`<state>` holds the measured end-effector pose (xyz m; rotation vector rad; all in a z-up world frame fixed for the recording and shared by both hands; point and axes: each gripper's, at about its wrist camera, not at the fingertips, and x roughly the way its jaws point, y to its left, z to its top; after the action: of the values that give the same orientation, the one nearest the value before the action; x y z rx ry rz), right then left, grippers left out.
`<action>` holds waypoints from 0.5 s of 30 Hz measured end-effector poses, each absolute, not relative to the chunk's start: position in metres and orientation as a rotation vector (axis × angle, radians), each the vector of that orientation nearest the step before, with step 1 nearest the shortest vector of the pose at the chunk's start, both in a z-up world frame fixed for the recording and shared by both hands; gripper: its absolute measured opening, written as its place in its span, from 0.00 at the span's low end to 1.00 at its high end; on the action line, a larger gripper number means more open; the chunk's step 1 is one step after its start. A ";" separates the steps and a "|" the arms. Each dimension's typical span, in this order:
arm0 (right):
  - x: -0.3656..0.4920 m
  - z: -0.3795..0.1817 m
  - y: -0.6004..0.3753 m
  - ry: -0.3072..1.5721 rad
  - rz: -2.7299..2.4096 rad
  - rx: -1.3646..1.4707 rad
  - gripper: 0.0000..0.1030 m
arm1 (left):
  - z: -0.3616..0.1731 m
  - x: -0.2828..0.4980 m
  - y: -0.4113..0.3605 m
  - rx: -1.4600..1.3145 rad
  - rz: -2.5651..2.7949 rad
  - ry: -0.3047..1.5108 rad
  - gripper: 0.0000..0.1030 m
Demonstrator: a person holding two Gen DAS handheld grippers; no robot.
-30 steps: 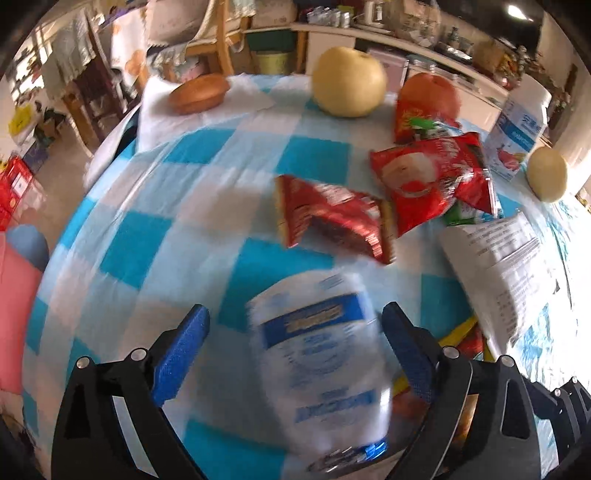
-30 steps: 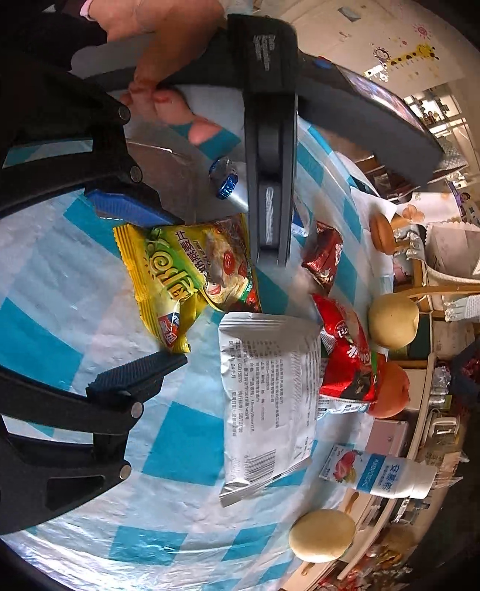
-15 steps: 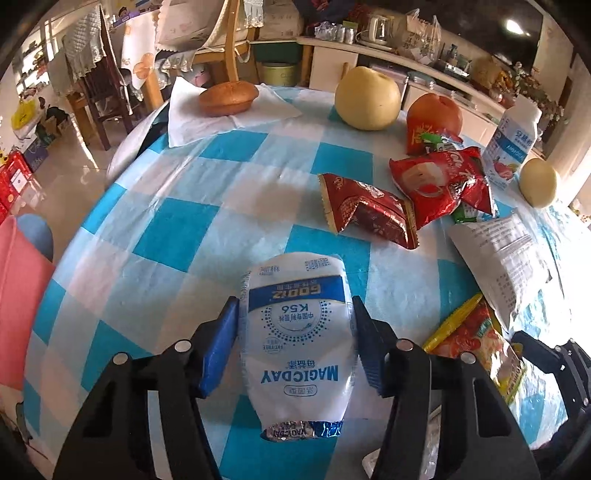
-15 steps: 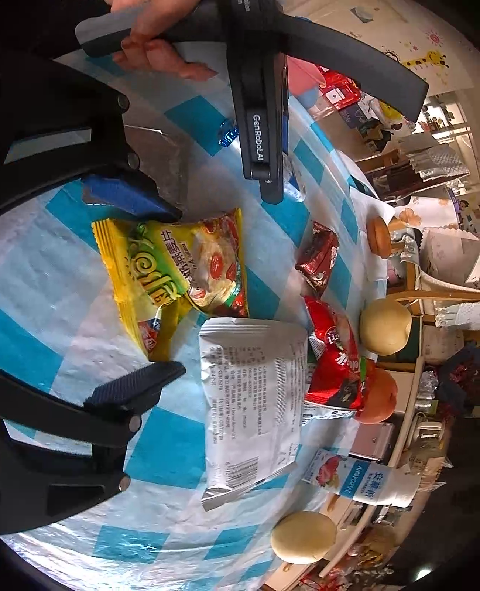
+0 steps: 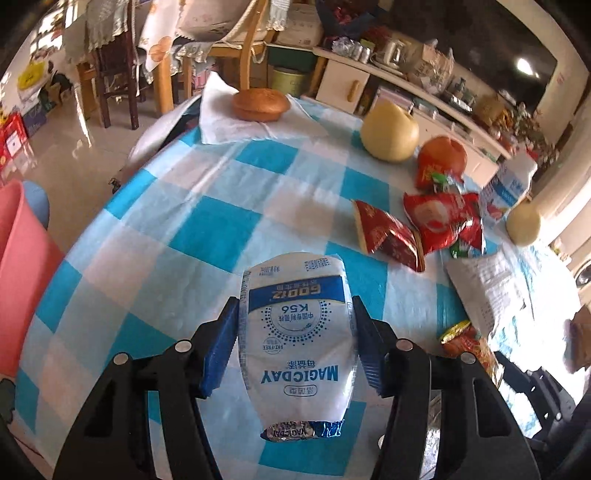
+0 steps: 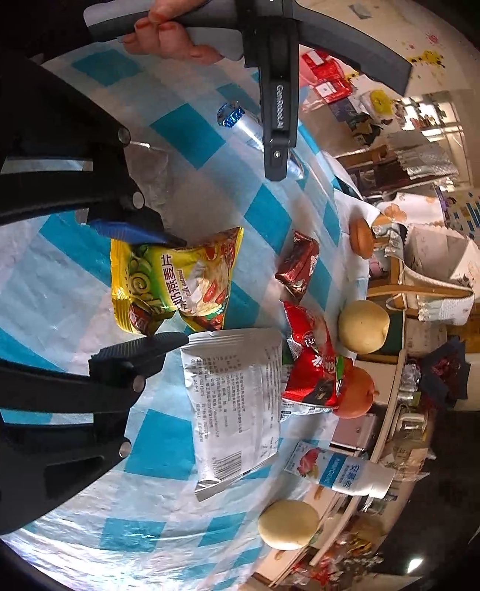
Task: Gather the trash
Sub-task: 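Carry the white bag and the yellow snack bag in both tools over the pink bucket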
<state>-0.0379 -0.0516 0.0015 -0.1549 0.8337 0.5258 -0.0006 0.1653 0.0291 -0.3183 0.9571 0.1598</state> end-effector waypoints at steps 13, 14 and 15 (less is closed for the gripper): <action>-0.047 0.038 -0.031 0.777 0.504 -0.077 0.36 | 0.057 -0.018 0.214 -0.381 0.262 0.855 0.58; -0.048 0.042 -0.027 0.770 0.509 -0.067 0.35 | 0.059 -0.019 0.218 -0.380 0.272 0.849 0.58; -0.049 0.046 -0.023 0.763 0.515 -0.061 0.35 | 0.061 -0.021 0.222 -0.379 0.285 0.840 0.58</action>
<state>-0.0488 -0.0231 0.0463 -0.0613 0.7630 0.5150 -0.0210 0.2217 0.0608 -0.3793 0.8396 0.2849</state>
